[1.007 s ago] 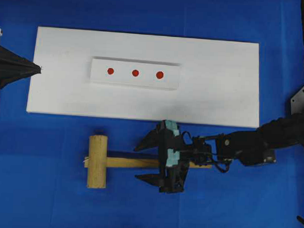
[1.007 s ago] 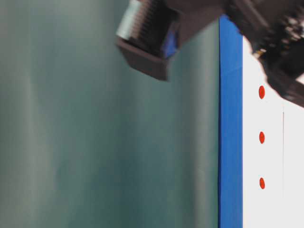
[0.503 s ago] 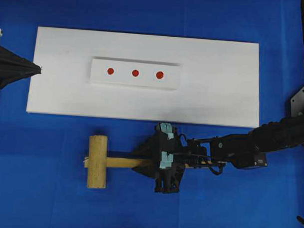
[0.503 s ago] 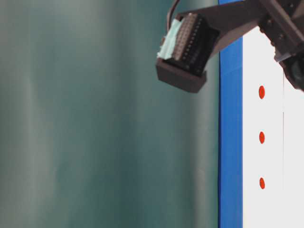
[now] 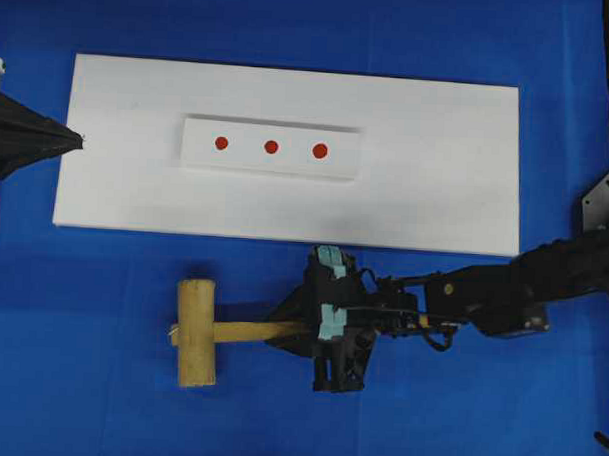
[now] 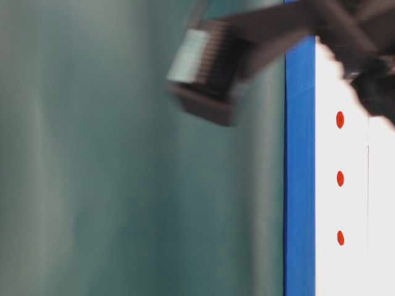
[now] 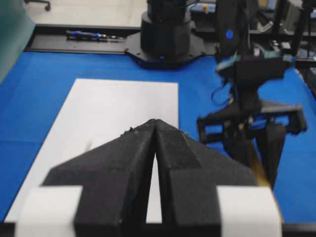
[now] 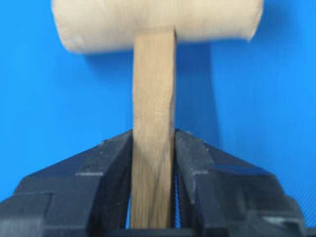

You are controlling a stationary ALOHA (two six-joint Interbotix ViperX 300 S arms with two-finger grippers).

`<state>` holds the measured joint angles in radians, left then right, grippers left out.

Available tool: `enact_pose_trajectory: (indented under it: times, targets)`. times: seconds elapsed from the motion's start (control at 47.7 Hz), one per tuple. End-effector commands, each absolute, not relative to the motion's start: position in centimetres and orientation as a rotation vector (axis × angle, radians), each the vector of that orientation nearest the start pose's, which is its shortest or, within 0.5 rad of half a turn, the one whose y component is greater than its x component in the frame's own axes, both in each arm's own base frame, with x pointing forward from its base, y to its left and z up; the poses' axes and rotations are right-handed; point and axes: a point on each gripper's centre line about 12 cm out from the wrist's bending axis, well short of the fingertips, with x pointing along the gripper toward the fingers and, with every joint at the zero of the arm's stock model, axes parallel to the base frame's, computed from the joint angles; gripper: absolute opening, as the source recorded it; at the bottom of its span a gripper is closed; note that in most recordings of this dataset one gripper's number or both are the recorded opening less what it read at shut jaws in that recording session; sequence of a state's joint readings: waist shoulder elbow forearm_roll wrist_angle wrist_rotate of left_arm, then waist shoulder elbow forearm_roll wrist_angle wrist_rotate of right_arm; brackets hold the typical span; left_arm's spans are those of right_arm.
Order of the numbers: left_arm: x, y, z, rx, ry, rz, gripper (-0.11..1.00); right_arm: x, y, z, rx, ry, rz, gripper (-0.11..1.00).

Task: Hit the mark with a hammer.
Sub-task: 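Lift the mallet with the right gripper and carry it over the board, then move the left gripper toward the hanging mallet head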

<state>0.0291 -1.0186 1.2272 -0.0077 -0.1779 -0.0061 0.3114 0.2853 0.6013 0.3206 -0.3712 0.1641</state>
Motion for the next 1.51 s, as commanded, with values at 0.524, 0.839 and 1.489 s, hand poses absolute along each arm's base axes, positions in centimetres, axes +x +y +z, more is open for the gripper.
enact_pose_trajectory:
  times: [0.524,0.839,1.489]
  targets:
    - [18.8,0.5,27.3,-0.051,0.022,0.028,0.00,39.3,10.3,25.4,0.307,0.341,0.155,0.09]
    - [18.8,0.5,27.2,-0.054,0.025,0.028,0.00,40.0,5.8,25.1,0.278,0.333,0.052,0.09]
    - [18.9,0.5,27.2,-0.052,0.030,0.028,0.00,39.8,-3.2,24.9,0.050,0.319,-0.124,0.09]
